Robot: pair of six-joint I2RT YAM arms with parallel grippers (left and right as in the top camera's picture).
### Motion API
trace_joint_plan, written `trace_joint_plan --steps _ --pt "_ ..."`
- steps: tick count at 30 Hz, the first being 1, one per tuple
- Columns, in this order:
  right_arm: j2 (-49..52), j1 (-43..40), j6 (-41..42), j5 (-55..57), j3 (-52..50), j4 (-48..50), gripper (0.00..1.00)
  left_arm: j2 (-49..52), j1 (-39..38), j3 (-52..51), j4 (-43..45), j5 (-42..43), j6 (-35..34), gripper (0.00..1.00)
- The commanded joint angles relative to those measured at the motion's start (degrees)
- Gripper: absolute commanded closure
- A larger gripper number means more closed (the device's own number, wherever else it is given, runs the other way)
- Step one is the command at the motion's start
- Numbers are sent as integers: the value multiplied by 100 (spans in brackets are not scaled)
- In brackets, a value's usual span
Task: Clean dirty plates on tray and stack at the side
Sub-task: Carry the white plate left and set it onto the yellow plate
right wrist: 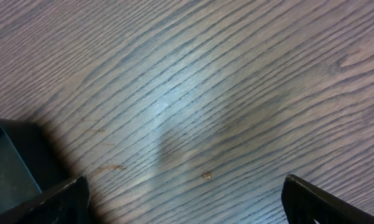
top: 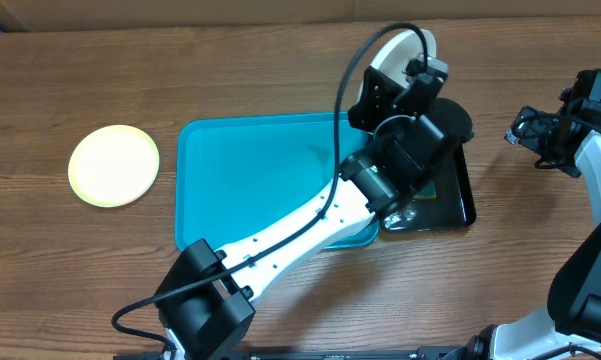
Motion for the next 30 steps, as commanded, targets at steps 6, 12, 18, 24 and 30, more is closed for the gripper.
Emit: trace_joint_plan --steps 6,12,18,24,30 --pt "-127 2 20 -52 90 20 0 -186 -175 129 -46 -146 286 96" --pt "-129 2 22 -50 90 22 0 -186 -195 129 407 87 557 96" --pt "-129 2 22 -52 90 20 0 -186 -155 129 -111 546 -535 96" --pt "-129 2 22 -50 90 20 0 -186 232 129 -1416 1849 -2404 96" --pt "-129 2 22 -52 90 20 0 -186 1154 129 -2037 3891 -3707 96"
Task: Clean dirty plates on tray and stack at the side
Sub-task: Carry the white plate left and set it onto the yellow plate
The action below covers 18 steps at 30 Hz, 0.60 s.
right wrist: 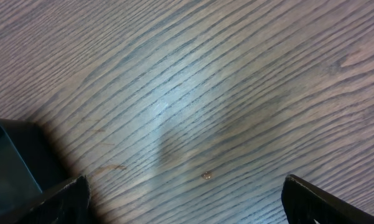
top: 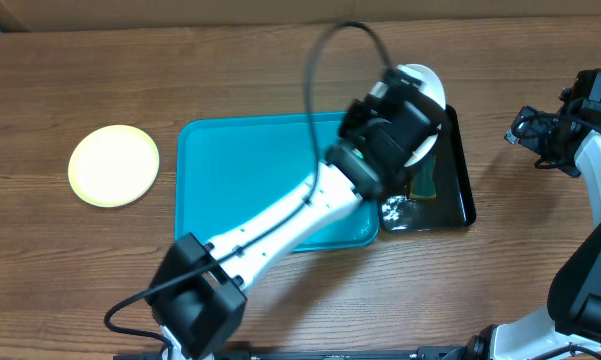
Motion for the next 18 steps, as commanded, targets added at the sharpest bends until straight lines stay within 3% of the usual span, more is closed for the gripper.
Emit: trace_joint_plan --steps 1,8,13,18 --pt "-129 2 17 -48 90 15 0 -151 680 98 -188 1727 -1342 96" --pt "-129 2 17 -48 90 15 0 -173 2365 98 -1062 3952 -2127 96" --pt "-129 2 20 -50 90 17 0 -173 3755 98 -1998 4529 -2214 96" --pt "-129 2 20 -50 90 15 0 -173 5139 98 -2841 4527 -2225 96"
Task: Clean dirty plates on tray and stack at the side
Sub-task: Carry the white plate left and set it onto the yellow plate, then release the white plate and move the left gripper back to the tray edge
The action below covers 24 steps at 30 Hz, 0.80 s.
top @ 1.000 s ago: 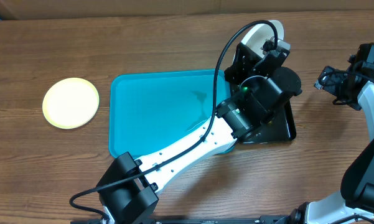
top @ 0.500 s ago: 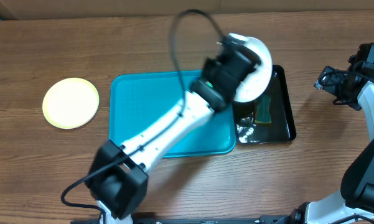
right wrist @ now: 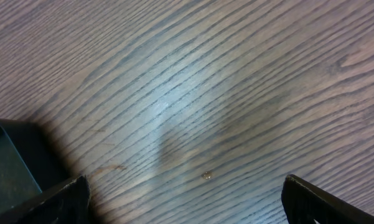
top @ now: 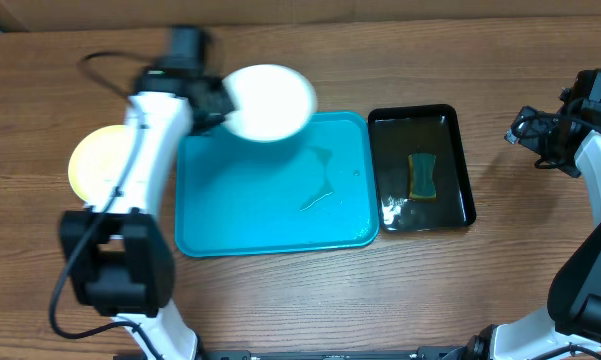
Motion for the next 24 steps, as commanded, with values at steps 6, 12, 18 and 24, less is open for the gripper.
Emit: trace_joint_plan --steps 6,12,18,24 --pt "-129 2 22 -50 90 15 0 -170 1930 87 -839 -208 -142 96" --pt "-129 2 22 -48 90 15 0 -168 2828 81 -1132 -841 -214 96" --pt "-129 2 22 -48 90 15 0 -168 3167 72 -1169 -1303 -216 96" --pt "-129 2 22 -50 90 17 0 -162 3150 66 -1143 -2218 -208 96"
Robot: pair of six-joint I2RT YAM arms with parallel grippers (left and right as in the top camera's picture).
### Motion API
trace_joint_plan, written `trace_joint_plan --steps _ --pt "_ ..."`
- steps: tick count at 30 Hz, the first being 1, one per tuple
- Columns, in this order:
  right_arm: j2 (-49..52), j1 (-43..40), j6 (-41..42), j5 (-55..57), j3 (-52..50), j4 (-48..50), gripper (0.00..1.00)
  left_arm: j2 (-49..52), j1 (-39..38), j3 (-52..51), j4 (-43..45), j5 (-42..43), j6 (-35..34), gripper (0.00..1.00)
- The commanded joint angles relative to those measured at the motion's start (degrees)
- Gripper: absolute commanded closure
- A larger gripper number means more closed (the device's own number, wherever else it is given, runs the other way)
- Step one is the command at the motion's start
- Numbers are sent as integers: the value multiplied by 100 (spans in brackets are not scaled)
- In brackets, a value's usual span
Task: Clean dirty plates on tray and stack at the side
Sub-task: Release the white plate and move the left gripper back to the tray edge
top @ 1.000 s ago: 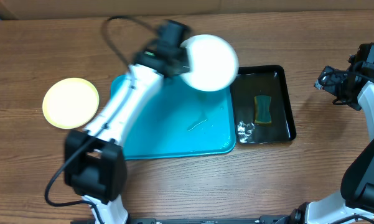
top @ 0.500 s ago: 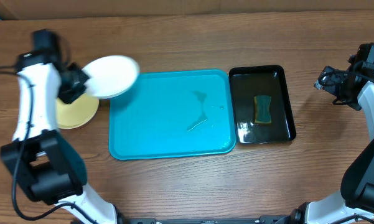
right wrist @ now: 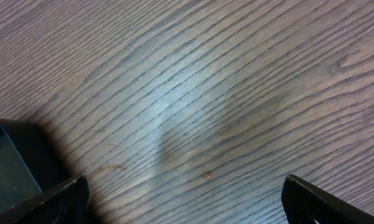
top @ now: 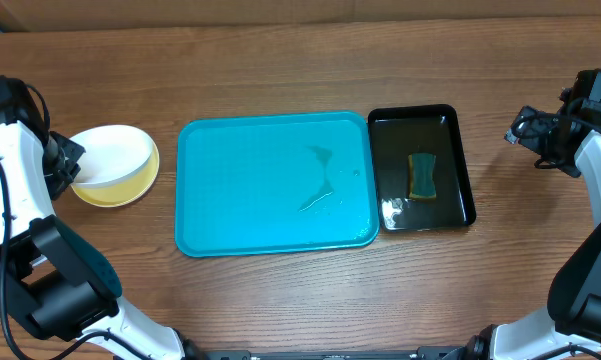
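Observation:
A white plate [top: 108, 153] lies slightly tilted on top of a yellow plate [top: 132, 187] on the wood left of the teal tray [top: 240, 205]. My left gripper [top: 64, 163] is at the white plate's left rim and looks shut on it. The tray holds no plates, only a few wet streaks. Far to the right, my right gripper [right wrist: 185, 190] hangs open over bare wood with nothing between its fingers; it also shows in the overhead view as the right gripper [top: 527, 128].
A black basin [top: 462, 170] of water stands against the tray's right side with a green-yellow sponge [top: 422, 175] in it. In the right wrist view a corner of the basin [right wrist: 9, 165] shows at the lower left.
My left gripper with the white plate was over the tray's back left edge; now it is at the far left with the plate on the yellow one. The right arm is unchanged.
My left arm first reached across the tray, holding the white plate on edge at the black basin, and was still there a second later. Then the plate was over the tray's back edge. Now it rests on the yellow plate. The right gripper stayed open and still.

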Motion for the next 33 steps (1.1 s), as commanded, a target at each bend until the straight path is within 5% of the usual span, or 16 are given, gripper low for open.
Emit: trace_joint_plan --steps 1,14,16,18,21,27,33 --pt "-129 2 22 -50 90 22 0 -162 -22 39 61 -621 -7 96" --pt "-129 2 22 -48 90 22 0 -164 -125 -675 844 2 450 96" --pt "-129 2 20 -50 90 20 0 -164 -125 -627 890 345 726 82" --pt "-129 2 22 -48 90 20 0 -166 -125 -605 927 662 868 42" --pt "-129 2 22 -50 90 20 0 -166 -125 -498 769 1231 1086 30" --pt "-129 2 20 -50 90 22 0 -168 -162 -356 -275 3025 1779 37" --pt "-129 2 20 -48 90 20 0 -168 -619 -570 -660 2785 2275 45"
